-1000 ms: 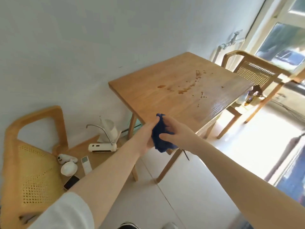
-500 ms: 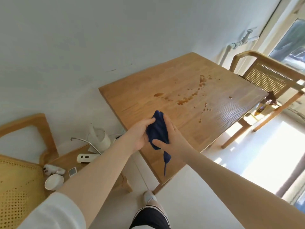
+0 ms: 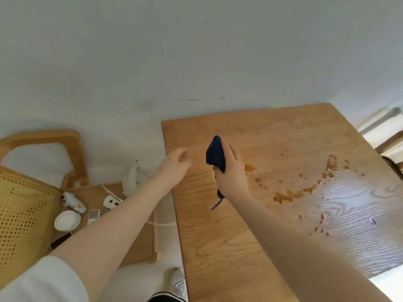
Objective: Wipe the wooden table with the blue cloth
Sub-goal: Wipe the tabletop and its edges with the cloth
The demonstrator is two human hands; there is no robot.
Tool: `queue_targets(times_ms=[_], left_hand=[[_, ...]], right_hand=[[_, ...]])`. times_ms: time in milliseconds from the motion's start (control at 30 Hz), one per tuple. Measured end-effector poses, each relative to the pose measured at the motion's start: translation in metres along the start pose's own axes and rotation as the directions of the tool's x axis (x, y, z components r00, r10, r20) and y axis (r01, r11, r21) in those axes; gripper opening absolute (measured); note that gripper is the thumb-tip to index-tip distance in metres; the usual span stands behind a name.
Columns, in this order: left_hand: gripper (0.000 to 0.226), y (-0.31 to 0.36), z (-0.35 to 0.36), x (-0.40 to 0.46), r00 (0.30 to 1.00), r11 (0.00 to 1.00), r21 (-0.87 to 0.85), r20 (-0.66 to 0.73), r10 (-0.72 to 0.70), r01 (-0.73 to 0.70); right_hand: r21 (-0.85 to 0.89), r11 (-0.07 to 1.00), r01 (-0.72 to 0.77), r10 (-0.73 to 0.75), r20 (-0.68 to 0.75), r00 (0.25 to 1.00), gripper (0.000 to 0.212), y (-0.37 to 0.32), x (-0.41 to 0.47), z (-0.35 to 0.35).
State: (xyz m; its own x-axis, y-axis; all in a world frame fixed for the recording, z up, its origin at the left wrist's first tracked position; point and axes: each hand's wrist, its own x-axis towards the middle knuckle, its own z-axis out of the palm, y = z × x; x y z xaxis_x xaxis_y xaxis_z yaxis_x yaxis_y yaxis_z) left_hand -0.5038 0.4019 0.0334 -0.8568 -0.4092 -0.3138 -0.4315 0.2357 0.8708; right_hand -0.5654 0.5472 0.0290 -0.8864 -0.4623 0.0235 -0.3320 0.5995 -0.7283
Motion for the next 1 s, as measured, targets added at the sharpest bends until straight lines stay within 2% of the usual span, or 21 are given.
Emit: queue_targets(times_ms=[67,167,233,300,333,433,500,567,633,700,800,867,1000], left_hand=[[0.056,-0.022,-0.004,0.016,0.996,0.991,0.131,-0.085,0.012,-0.001],[0.083,-0.05,0.0,0.03,0.993,0.959,0.268,-0.088,-0.076,0.097],[0.095,-0.061,0.006,0.036,0.99,0.941,0.31,-0.078,-0.118,0.137],[0.095,-0.07,0.013,0.041,0.989,0.935,0.325,-0.096,-0.116,0.141],[0.096,-0.076,0.016,0.043,0.988,0.935,0.329,-0.114,-0.1,0.132],[0.107,-0.084,0.023,0.045,0.976,0.945,0.285,-0.191,-0.106,0.158],[0.114,-0.085,0.023,0.047,0.971,0.928,0.321,-0.204,-0.128,0.19],[0.112,-0.085,0.022,0.049,0.977,0.871,0.452,-0.169,-0.128,0.192],[0.105,-0.081,0.02,0.054,0.986,0.808,0.565,-0.123,-0.115,0.165],[0.103,-0.076,0.021,0.058,0.984,0.793,0.582,-0.087,-0.157,0.178],[0.123,-0.068,0.029,0.058,0.971,0.805,0.547,-0.077,-0.227,0.232],[0.135,-0.064,0.036,0.057,0.963,0.784,0.561,-0.105,-0.249,0.263],[0.14,-0.06,0.04,0.056,0.964,0.765,0.587,-0.165,-0.21,0.267]], right_hand=[[-0.106,0.989,0.105,-0.104,0.013,0.994,0.072,-0.001,0.027,0.005],[-0.342,0.897,0.279,-0.217,0.208,0.954,0.072,0.0,0.054,0.029],[-0.427,0.796,0.429,-0.241,0.426,0.872,0.07,0.011,0.063,0.053],[-0.38,0.742,0.552,-0.252,0.605,0.755,0.064,0.026,0.07,0.077],[-0.326,0.736,0.593,-0.282,0.648,0.707,0.062,0.032,0.075,0.086],[-0.222,0.684,0.695,-0.412,0.668,0.619,0.055,0.045,0.101,0.102],[-0.237,0.608,0.757,-0.466,0.666,0.582,0.052,0.046,0.128,0.111],[-0.283,0.584,0.761,-0.466,0.651,0.599,0.05,0.043,0.164,0.123],[-0.3,0.612,0.732,-0.44,0.64,0.63,0.048,0.035,0.204,0.134],[-0.299,0.622,0.723,-0.419,0.653,0.631,0.047,0.03,0.235,0.139],[-0.297,0.594,0.748,-0.455,0.642,0.617,0.046,0.032,0.237,0.137],[-0.264,0.546,0.795,-0.507,0.652,0.564,0.046,0.041,0.211,0.127],[-0.093,0.454,0.886,-0.579,0.724,0.374,0.055,0.066,0.163,0.096]])
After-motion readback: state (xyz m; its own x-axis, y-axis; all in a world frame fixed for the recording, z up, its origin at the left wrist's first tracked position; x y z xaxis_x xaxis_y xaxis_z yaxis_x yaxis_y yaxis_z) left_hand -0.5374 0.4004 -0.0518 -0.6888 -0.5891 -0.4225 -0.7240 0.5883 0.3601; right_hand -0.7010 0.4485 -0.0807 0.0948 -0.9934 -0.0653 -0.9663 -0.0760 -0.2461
